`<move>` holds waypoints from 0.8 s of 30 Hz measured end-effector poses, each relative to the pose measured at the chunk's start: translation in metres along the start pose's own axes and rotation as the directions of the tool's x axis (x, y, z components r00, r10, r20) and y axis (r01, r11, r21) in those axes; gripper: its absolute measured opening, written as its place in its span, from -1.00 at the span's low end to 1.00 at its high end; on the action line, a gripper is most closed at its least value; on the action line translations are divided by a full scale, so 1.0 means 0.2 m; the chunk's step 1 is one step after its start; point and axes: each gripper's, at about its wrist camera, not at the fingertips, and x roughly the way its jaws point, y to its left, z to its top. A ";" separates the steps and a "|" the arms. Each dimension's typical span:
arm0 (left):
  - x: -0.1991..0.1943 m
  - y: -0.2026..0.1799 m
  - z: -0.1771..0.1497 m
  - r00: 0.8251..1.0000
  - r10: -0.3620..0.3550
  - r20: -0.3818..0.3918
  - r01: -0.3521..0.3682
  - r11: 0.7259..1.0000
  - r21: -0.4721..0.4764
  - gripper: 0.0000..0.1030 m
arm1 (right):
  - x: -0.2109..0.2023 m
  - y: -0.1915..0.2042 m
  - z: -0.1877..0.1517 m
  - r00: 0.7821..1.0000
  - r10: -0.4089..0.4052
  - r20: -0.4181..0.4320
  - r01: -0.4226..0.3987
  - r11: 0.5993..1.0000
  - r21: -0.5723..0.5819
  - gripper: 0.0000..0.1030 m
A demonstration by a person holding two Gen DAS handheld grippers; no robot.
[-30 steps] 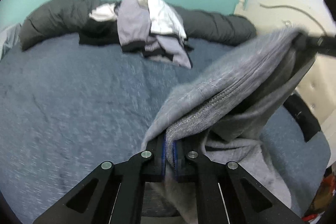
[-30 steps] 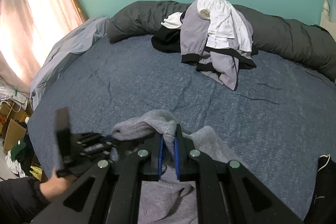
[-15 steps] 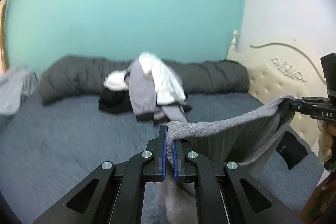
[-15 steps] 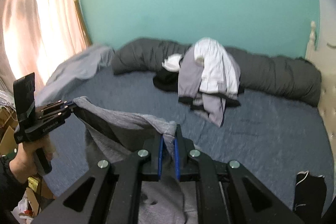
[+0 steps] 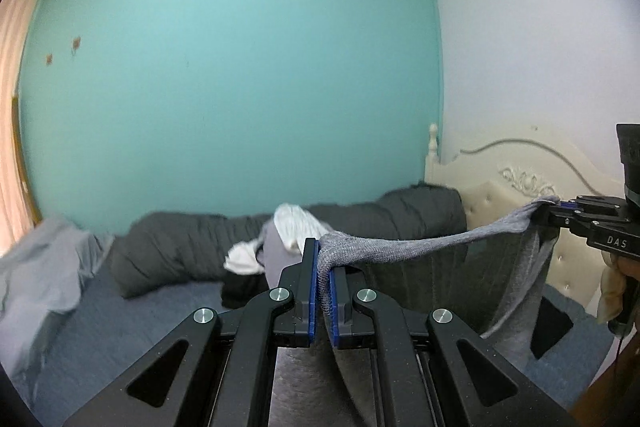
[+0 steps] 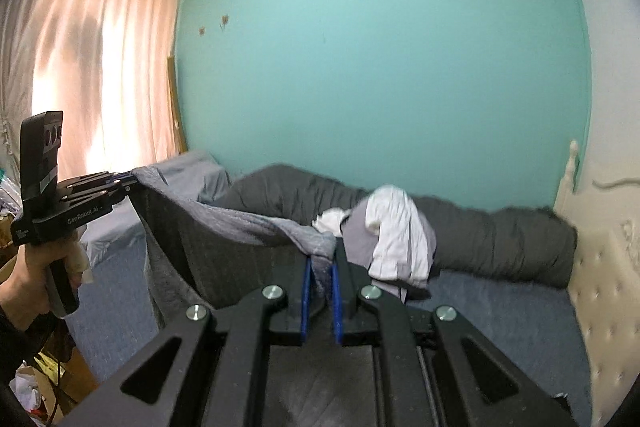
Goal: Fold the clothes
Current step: 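Hold the sweatshirt raised between both grippers, stretching it taut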
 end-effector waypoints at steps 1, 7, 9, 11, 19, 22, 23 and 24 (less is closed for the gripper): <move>-0.04 -0.01 0.04 1.000 0.003 0.011 -0.004 1.000 0.005 -0.92 | -0.04 0.02 0.04 1.000 -0.001 0.015 0.001 1.000 -0.005 -0.84; -0.28 -0.03 0.26 0.997 0.033 0.076 -0.036 0.999 0.032 -0.92 | -0.23 0.11 0.21 0.997 -0.001 0.075 0.004 0.999 -0.044 -0.84; -0.36 -0.03 0.33 0.994 0.042 0.100 -0.046 0.998 0.041 -0.92 | -0.27 0.14 0.27 0.995 0.001 0.097 0.004 0.999 -0.053 -0.84; -0.44 -0.04 0.39 0.991 0.049 0.123 -0.056 0.997 0.051 -0.92 | -0.32 0.18 0.31 0.994 0.004 0.113 0.003 0.998 -0.059 -0.84; -0.62 -0.04 0.45 0.988 0.051 0.146 -0.058 0.997 0.043 -0.92 | -0.44 0.26 0.40 0.989 0.018 0.150 -0.007 0.998 -0.069 -0.84; -0.65 -0.03 0.43 0.990 0.046 0.134 -0.051 0.998 0.040 -0.92 | -0.46 0.28 0.40 0.990 0.013 0.140 -0.003 0.997 -0.076 -0.84; -0.65 -0.03 0.42 0.991 0.042 0.129 -0.047 0.998 0.040 -0.92 | -0.46 0.28 0.40 0.990 0.012 0.138 -0.002 0.997 -0.076 -0.84; -0.65 -0.02 0.42 0.991 0.038 0.125 -0.043 0.998 0.042 -0.92 | -0.46 0.29 0.39 0.990 0.012 0.137 -0.002 0.997 -0.075 -0.84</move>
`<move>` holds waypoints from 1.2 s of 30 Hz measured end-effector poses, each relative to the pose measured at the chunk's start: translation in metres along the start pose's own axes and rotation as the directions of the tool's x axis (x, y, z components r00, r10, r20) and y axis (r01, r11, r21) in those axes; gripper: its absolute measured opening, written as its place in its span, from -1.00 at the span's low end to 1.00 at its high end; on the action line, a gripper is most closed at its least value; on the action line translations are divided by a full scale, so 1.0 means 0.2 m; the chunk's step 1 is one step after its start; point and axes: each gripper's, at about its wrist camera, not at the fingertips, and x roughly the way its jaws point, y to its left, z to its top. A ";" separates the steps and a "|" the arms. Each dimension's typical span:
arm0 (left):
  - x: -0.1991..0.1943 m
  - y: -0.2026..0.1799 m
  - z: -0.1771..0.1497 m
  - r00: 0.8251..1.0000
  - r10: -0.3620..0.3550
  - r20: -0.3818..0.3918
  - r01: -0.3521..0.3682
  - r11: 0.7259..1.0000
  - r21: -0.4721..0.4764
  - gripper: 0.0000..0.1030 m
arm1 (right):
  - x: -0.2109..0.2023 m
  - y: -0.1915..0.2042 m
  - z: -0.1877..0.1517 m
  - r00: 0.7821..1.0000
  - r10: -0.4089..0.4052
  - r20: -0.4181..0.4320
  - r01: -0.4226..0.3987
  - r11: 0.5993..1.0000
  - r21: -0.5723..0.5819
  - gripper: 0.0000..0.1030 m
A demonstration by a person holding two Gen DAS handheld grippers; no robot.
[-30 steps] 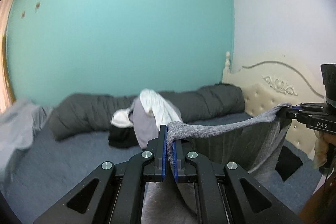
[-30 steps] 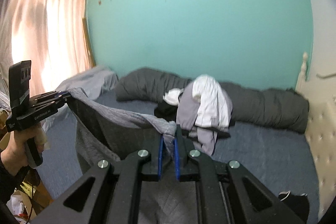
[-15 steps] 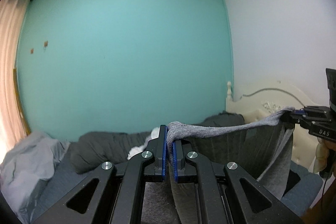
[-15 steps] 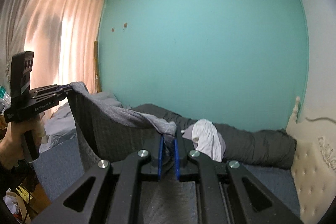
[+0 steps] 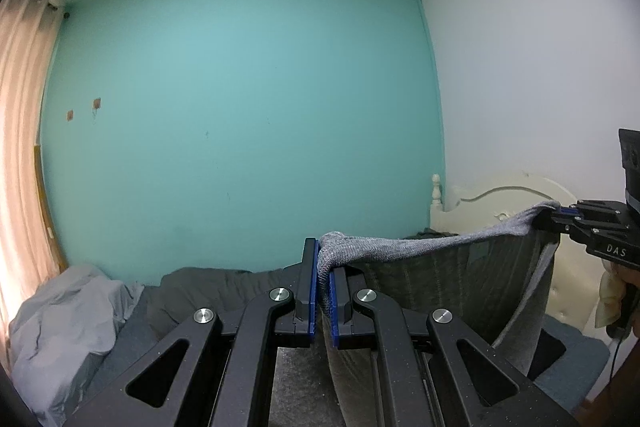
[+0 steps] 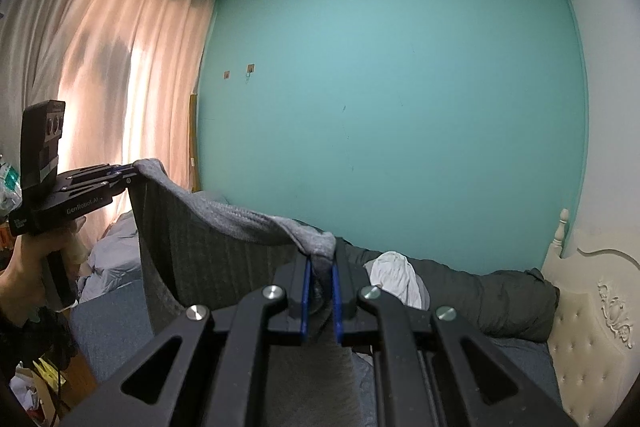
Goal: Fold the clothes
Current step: 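Hold the sweatshirt raised between both grippers, stretching it taut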
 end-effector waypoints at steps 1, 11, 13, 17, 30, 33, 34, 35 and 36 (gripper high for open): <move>-0.01 0.00 0.00 1.000 -0.001 -0.002 0.001 1.000 0.003 -0.92 | 0.00 0.01 0.00 1.000 0.000 0.000 0.000 1.000 0.000 -0.84; 0.10 -0.03 -0.12 0.996 -0.035 -0.084 0.033 0.999 -0.021 -0.92 | 0.04 0.01 -0.07 0.997 -0.010 -0.075 0.012 1.000 0.029 -0.84; 0.18 -0.04 -0.18 0.992 -0.041 -0.118 0.037 0.999 -0.028 -0.91 | 0.11 -0.02 -0.13 0.993 -0.013 -0.113 0.018 0.999 0.043 -0.84; 0.39 -0.04 -0.36 0.979 -0.050 -0.198 0.044 0.998 -0.035 -0.92 | 0.32 -0.08 -0.31 0.977 -0.008 -0.212 0.022 0.997 0.068 -0.84; 1.25 0.10 -1.13 0.900 -0.065 -0.431 0.037 0.997 -0.073 -0.91 | 1.15 -0.42 -1.04 0.897 0.054 -0.438 0.026 0.984 0.176 -0.84; 1.44 0.15 -1.29 0.878 -0.069 -0.474 0.028 0.995 -0.094 -0.91 | 1.35 -0.48 -1.17 0.878 0.067 -0.473 0.032 0.980 0.198 -0.84; 1.51 0.17 -1.34 0.870 -0.070 -0.488 0.025 0.995 -0.098 -0.91 | 1.42 -0.50 -1.21 0.872 0.072 -0.484 0.034 0.978 0.205 -0.84; 1.58 0.19 -1.40 0.861 -0.073 -0.504 0.021 0.994 -0.108 -0.91 | 1.49 -0.52 -1.25 0.867 0.075 -0.493 0.036 0.977 0.211 -0.84; 1.66 0.21 -1.46 0.852 -0.077 -0.518 0.018 0.993 -0.119 -0.92 | 1.56 -0.55 -1.30 0.861 0.077 -0.503 0.039 0.976 0.215 -0.84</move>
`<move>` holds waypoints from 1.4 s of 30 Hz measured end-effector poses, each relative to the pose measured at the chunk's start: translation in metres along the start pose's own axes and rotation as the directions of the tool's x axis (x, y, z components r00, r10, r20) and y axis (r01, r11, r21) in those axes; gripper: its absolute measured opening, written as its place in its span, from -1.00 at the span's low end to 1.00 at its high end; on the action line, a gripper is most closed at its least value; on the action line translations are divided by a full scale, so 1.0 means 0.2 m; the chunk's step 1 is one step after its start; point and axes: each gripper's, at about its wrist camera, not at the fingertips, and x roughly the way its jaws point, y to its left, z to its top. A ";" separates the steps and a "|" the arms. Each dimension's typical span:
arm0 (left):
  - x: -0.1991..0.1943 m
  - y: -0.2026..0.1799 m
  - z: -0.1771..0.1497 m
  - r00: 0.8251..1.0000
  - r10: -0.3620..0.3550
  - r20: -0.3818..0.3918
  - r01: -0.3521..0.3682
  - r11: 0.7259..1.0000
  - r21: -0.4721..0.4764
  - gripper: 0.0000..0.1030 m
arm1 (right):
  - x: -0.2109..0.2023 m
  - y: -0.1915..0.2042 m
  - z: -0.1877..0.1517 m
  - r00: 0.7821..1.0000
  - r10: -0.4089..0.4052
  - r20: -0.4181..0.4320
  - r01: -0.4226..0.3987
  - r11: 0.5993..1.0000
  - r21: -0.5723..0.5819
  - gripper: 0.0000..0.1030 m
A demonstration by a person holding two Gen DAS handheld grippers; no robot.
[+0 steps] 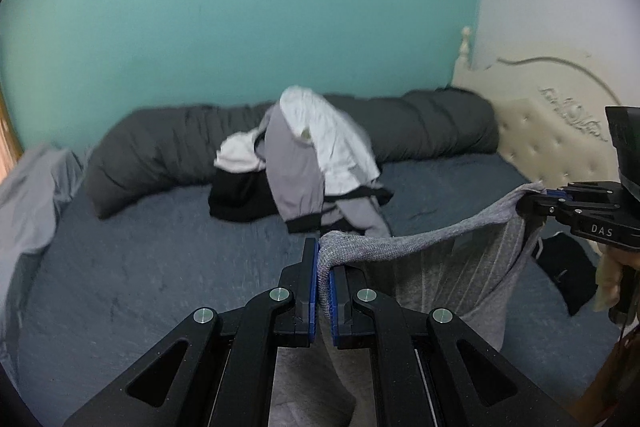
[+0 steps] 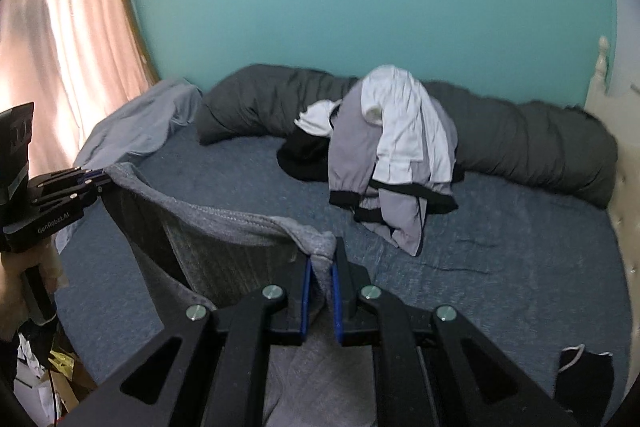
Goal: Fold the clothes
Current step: 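Hold the sweatshirt raised between both grippers, stretching it taut, then lower the sweatshirt onto the bed with both grippers and open them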
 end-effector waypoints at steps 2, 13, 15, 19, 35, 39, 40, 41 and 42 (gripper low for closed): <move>0.19 0.06 -0.01 0.999 -0.001 -0.035 0.001 1.000 -0.017 -0.91 | 0.17 -0.06 0.01 1.000 -0.001 -0.025 0.001 1.000 0.009 -0.84; 1.14 0.27 -0.17 0.979 -0.015 -0.206 0.000 0.997 -0.075 -0.91 | 1.03 -0.41 -0.08 0.984 -0.001 -0.178 0.013 0.998 0.068 -0.84; 1.28 0.27 -0.20 0.973 -0.012 -0.229 -0.005 0.997 -0.074 -0.91 | 1.15 -0.46 -0.11 0.981 0.001 -0.195 0.015 0.997 0.082 -0.84; 1.51 0.30 -0.23 0.963 -0.008 -0.269 -0.016 0.996 -0.086 -0.91 | 1.39 -0.54 -0.14 0.974 0.007 -0.224 0.019 0.994 0.111 -0.84; 2.05 0.34 -0.44 0.924 -0.039 -0.381 -0.012 0.991 -0.131 -0.87 | 1.91 -0.67 -0.28 0.967 -0.010 -0.256 0.058 0.982 0.179 -0.28; 2.07 0.34 -0.45 0.924 -0.049 -0.380 -0.007 0.990 -0.143 -0.68 | 1.86 -0.73 -0.29 0.976 0.008 -0.218 0.036 0.980 0.197 -0.03; 2.06 0.34 -0.45 0.925 -0.047 -0.377 -0.010 0.989 -0.150 -0.60 | 1.84 -0.75 -0.30 0.977 0.011 -0.212 0.035 0.977 0.210 0.07; 2.06 0.35 -0.45 0.927 -0.053 -0.372 -0.009 0.987 -0.163 -0.42 | 1.83 -0.77 -0.30 0.979 0.014 -0.206 0.033 0.974 0.223 0.17; 2.05 0.36 -0.45 0.929 -0.062 -0.366 -0.005 0.984 -0.181 -0.35 | 1.82 -0.78 -0.32 0.978 0.023 -0.206 0.028 0.971 0.239 0.19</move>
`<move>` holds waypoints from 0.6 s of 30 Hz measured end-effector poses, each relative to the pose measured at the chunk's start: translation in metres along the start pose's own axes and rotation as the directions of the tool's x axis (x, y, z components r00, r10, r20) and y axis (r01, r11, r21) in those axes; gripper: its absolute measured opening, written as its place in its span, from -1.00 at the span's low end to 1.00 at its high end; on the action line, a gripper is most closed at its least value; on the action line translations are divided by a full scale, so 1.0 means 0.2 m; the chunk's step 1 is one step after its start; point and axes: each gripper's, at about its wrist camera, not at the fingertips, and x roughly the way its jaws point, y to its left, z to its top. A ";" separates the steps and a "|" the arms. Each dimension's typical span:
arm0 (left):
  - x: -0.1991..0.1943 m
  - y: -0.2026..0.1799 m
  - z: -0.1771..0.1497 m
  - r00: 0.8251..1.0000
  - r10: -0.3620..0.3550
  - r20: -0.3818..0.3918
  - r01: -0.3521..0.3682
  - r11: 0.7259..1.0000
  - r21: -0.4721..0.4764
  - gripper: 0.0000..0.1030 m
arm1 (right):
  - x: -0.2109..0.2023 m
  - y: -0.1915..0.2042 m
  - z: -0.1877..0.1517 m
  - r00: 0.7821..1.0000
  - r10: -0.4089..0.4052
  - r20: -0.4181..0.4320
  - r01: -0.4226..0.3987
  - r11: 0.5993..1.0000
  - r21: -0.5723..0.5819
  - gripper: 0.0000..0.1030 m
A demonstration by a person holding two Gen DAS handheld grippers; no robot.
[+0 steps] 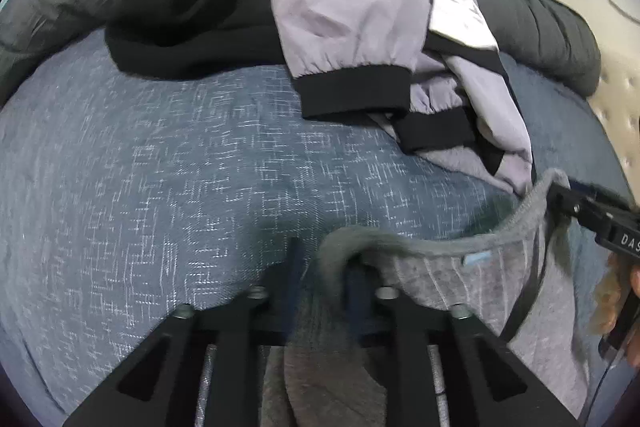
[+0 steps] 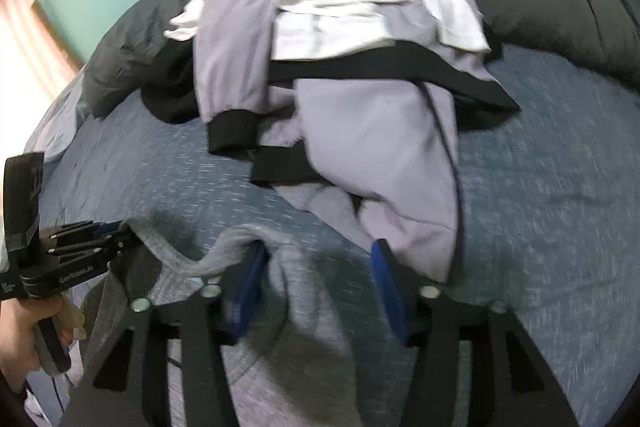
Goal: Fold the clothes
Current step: 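Lower the sweatshirt onto the bed with both grippers and open them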
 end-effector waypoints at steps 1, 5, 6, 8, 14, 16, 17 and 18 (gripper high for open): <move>0.00 0.01 0.00 1.000 -0.012 0.003 0.012 1.000 -0.011 -0.34 | 0.02 -0.01 -0.02 0.999 0.000 -0.032 0.000 1.000 0.000 0.19; -0.04 0.00 -0.03 1.000 -0.005 0.024 0.005 1.000 -0.001 -0.25 | 0.04 -0.01 -0.08 0.990 -0.108 -0.094 0.101 0.992 -0.078 0.19; -0.06 0.00 -0.03 0.999 -0.004 0.037 0.004 1.000 -0.001 -0.23 | 0.02 -0.01 -0.09 0.993 -0.094 -0.073 0.088 0.993 -0.074 0.19; -0.10 -0.01 -0.04 0.998 -0.005 0.058 0.005 1.000 0.003 -0.13 | -0.01 0.00 -0.09 0.992 -0.105 -0.066 0.099 0.991 -0.095 0.20; -0.13 -0.03 -0.05 0.999 0.007 0.041 -0.009 0.999 0.044 0.00 | 0.02 0.12 -0.11 0.977 -0.197 -0.083 0.175 0.960 -0.218 0.23; -0.16 -0.06 -0.07 0.998 -0.001 0.061 -0.004 0.996 0.084 0.01 | 0.02 0.18 -0.11 0.972 -0.227 -0.054 0.204 0.939 -0.279 0.23; -0.18 -0.06 -0.07 0.998 -0.007 0.070 0.001 0.996 0.091 0.01 | 0.01 0.20 -0.11 0.977 -0.212 -0.035 0.193 0.937 -0.291 0.23; -0.19 -0.06 -0.08 0.997 -0.011 0.075 0.004 0.996 0.090 0.01 | -0.02 0.21 -0.12 0.983 -0.184 -0.015 0.172 0.940 -0.295 0.23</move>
